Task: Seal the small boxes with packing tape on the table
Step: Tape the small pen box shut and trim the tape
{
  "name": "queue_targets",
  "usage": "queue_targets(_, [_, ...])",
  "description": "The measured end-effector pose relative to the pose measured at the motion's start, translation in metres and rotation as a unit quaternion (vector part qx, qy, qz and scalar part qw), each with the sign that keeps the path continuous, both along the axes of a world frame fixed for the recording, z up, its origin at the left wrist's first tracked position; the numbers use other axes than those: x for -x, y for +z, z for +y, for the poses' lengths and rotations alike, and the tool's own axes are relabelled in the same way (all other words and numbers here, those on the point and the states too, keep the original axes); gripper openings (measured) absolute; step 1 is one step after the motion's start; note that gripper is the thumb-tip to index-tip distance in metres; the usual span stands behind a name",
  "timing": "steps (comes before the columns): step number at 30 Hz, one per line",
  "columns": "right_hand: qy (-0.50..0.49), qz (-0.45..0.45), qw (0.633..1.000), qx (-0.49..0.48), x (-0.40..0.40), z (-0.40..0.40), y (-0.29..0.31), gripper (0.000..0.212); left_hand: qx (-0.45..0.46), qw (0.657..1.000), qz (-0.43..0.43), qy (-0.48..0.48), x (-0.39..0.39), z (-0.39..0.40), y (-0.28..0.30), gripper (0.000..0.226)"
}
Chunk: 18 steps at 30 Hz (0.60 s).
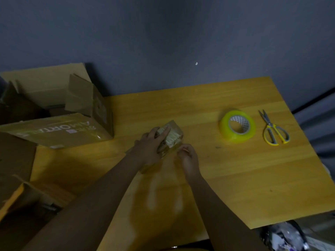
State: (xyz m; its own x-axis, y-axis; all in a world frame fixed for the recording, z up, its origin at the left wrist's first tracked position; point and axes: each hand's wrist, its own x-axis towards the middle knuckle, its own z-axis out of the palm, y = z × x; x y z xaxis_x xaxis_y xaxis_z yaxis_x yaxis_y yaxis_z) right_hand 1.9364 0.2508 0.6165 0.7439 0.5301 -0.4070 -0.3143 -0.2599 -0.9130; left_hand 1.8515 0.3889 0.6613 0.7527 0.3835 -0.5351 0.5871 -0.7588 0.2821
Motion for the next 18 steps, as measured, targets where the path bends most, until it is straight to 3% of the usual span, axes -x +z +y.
queue_targets(5, [0.002,-0.01,1.0,-0.015,-0.003,-0.003,0.006,0.04,0.0,1.0,0.002,-0.002,-0.001,0.0,0.0,0.092])
queue_targets(12, [0.081,-0.069,0.994,0.02,-0.01,0.001,-0.002,0.022,0.0,1.0,0.004,0.002,-0.002,-0.003,0.003,0.089])
queue_targets(15, [0.113,-0.15,0.981,0.049,-0.018,0.003,-0.001,0.005,-0.003,1.0,0.01,0.001,-0.003,-0.005,0.003,0.09])
queue_targets(18, [0.169,-0.188,0.962,0.108,-0.031,0.008,0.0,0.013,-0.005,1.0,0.011,0.003,-0.002,-0.005,0.003,0.092])
